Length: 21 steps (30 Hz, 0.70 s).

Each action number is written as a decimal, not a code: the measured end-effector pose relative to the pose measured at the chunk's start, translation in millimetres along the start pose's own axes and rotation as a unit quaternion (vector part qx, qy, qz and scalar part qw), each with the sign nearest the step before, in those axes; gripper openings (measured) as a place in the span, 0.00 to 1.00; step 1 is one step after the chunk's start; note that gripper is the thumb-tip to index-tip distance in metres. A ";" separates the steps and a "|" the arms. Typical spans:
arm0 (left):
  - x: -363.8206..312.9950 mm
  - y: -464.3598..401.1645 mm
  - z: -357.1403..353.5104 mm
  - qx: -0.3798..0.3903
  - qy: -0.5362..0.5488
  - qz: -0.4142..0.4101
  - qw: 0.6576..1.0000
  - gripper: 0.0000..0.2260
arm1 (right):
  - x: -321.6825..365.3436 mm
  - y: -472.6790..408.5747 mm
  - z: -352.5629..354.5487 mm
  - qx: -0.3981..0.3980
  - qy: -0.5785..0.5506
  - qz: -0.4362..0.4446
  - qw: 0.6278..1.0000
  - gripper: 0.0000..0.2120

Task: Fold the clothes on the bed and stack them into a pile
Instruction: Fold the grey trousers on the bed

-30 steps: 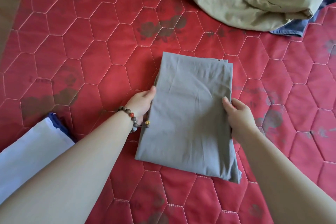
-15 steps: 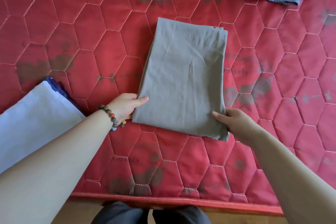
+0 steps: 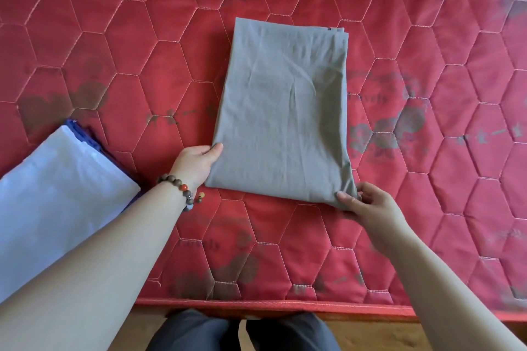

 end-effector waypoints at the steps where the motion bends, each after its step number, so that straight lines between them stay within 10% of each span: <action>1: 0.3 0.0 0.8 -0.012 -0.001 0.001 1.000 0.18 | -1.0 0.4 2.5 -0.011 -0.012 0.004 1.000 0.02; 6: -13.1 5.5 -1.9 -0.086 -0.133 -0.033 0.987 0.19 | 0.7 4.3 7.4 -0.121 0.082 -0.013 0.989 0.03; 10: -50.4 36.7 12.0 -0.271 -0.290 -0.070 0.915 0.11 | 50.3 29.2 -9.0 -0.324 0.234 0.114 0.910 0.06; 12: -78.1 56.5 -2.1 -0.330 -0.336 -0.183 0.863 0.06 | 82.1 29.9 -45.2 -0.300 0.288 0.247 0.875 0.11; 15: -95.7 43.9 -72.1 -0.177 -0.423 -0.335 0.823 0.17 | 102.7 -4.5 -118.4 -0.120 0.421 0.331 0.836 0.23; 17: -90.7 19.7 -105.9 -0.077 -0.493 -0.321 0.805 0.22 | 99.7 -32.2 -146.9 -0.028 0.527 0.334 0.781 0.25; 21: -74.5 -18.3 -97.6 -0.115 -0.638 -0.287 0.705 0.26 | 91.5 -74.2 -109.9 -0.046 0.675 0.318 0.664 0.27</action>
Point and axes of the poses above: each hand's wrist, its own y-axis away from the middle knuckle, its own z-axis out of the back of the hand, x = y × z, the point moved 7 cm from there along -y, towards the middle knuckle, and after that the axes turned 10 degrees about x, right-handed, at the moved point
